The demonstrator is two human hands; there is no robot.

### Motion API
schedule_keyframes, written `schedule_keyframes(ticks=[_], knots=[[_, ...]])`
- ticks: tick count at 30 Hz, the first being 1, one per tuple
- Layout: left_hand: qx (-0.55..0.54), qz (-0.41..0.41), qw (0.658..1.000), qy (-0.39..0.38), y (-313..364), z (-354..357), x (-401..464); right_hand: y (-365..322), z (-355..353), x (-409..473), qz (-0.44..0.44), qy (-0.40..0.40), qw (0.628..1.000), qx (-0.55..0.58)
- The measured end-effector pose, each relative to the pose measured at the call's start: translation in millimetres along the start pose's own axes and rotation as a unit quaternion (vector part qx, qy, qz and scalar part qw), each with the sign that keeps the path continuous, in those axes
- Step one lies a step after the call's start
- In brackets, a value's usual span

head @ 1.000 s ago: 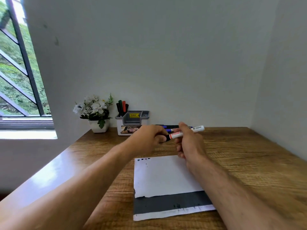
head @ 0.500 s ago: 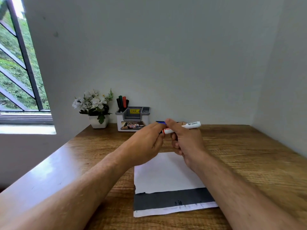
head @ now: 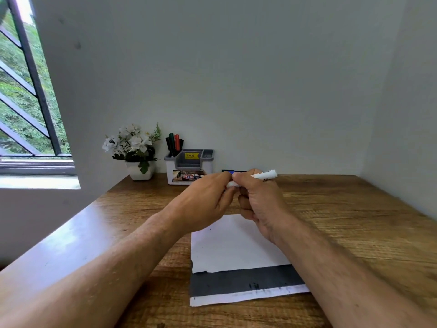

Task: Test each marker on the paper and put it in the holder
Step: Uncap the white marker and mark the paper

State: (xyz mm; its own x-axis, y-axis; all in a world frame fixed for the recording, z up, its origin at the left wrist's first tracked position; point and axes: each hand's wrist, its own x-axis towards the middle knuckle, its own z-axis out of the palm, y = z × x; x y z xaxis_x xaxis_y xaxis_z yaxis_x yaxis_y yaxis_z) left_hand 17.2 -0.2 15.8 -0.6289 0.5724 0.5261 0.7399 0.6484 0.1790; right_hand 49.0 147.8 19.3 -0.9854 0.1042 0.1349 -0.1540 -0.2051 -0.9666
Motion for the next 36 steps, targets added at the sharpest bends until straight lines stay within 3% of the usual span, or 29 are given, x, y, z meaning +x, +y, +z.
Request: schedule_keyframes(ticks=[10,21,31,36], knots=[[-0.021,0.004,0.999,0.031,0.4,1.5,5.3,1.3,2.1,1.6,0.011,0.0,0.997,0.074],[-0.045,0.007,0.999,0.007,-5.4,0.7,6.7,-1.2,-1.2,0.1,0.023,0.015,0.997,0.078],[-0.194,-0.048,0.979,-0.034,-0.7,-3.7,2.1,-2.4,2.9,-0.2,0.011,0.045,0.996,0.07],[-0.126,-0.092,0.986,-0.061,-8.9,-4.9,4.7,-4.0,-2.6,1.5,0.004,0.103,0.994,0.046]])
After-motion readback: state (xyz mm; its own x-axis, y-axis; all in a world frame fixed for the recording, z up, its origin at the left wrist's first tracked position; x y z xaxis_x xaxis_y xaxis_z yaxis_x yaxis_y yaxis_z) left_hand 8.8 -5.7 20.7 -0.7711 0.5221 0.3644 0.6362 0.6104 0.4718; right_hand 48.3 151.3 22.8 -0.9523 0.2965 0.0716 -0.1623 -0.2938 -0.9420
